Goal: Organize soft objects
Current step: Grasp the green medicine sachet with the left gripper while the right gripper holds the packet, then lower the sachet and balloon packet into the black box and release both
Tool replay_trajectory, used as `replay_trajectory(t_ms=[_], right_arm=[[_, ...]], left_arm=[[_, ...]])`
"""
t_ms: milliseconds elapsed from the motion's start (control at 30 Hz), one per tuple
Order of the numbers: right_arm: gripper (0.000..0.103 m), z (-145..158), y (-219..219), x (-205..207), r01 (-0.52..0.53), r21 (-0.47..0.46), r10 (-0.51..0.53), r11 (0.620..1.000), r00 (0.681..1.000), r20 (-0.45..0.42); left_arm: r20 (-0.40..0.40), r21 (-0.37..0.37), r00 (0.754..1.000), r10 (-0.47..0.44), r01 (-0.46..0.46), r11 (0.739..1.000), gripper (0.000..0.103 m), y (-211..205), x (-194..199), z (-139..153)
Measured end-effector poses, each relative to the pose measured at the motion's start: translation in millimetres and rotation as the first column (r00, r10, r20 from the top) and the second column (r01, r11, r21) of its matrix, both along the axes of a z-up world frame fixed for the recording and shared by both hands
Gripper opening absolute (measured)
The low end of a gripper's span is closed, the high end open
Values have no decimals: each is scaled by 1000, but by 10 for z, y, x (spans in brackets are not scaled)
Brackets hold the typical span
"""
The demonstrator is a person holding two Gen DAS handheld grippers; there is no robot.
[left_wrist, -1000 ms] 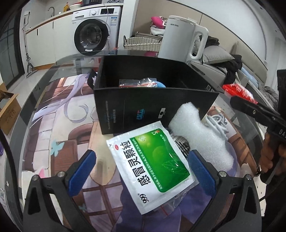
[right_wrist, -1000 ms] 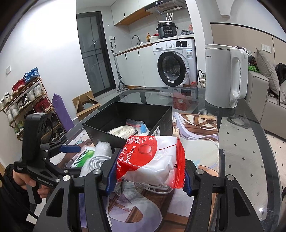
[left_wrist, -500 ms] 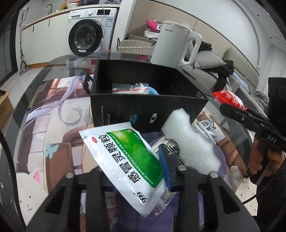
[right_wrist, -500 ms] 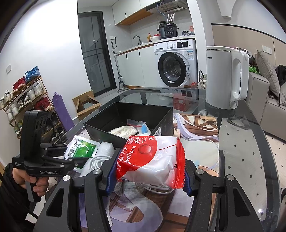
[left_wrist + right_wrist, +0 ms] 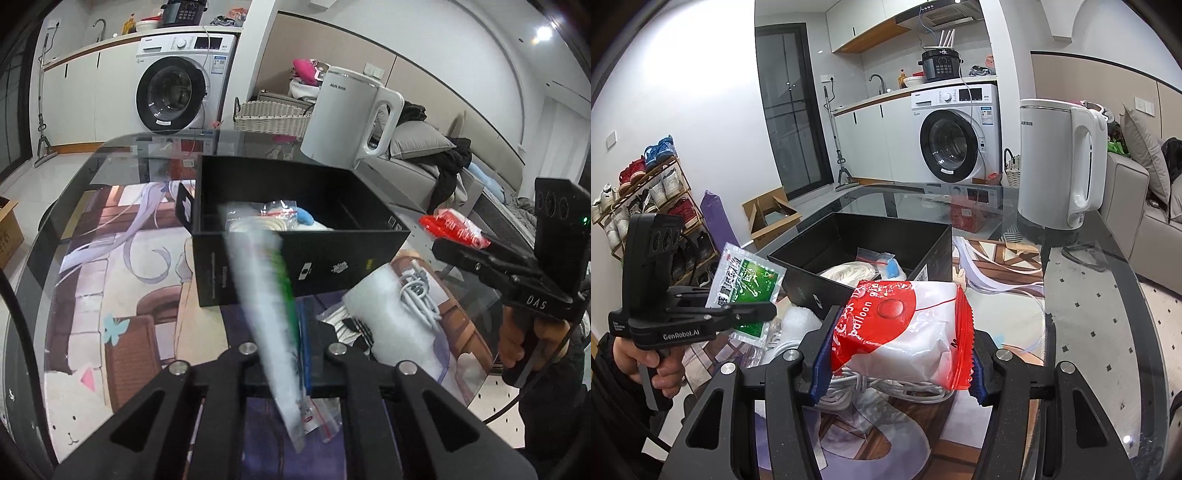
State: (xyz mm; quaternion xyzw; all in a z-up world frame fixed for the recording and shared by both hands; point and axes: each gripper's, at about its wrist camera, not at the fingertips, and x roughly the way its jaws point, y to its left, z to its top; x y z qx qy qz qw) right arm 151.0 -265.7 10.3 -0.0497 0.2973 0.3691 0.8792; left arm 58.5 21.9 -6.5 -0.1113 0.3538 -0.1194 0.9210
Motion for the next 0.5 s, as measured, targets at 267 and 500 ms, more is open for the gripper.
replay_trajectory(t_ms=[267,500], right_arm=[[58,6,1,-1,0,0,0,1000,1000,-1],[58,7,5,-5,-1,1,1,1000,1000,0]], left_arm=[[28,-18,1000,1,-1,1000,2,45,-28,71],[68,-13,997,27,-26,1000,1,73,-65,145]])
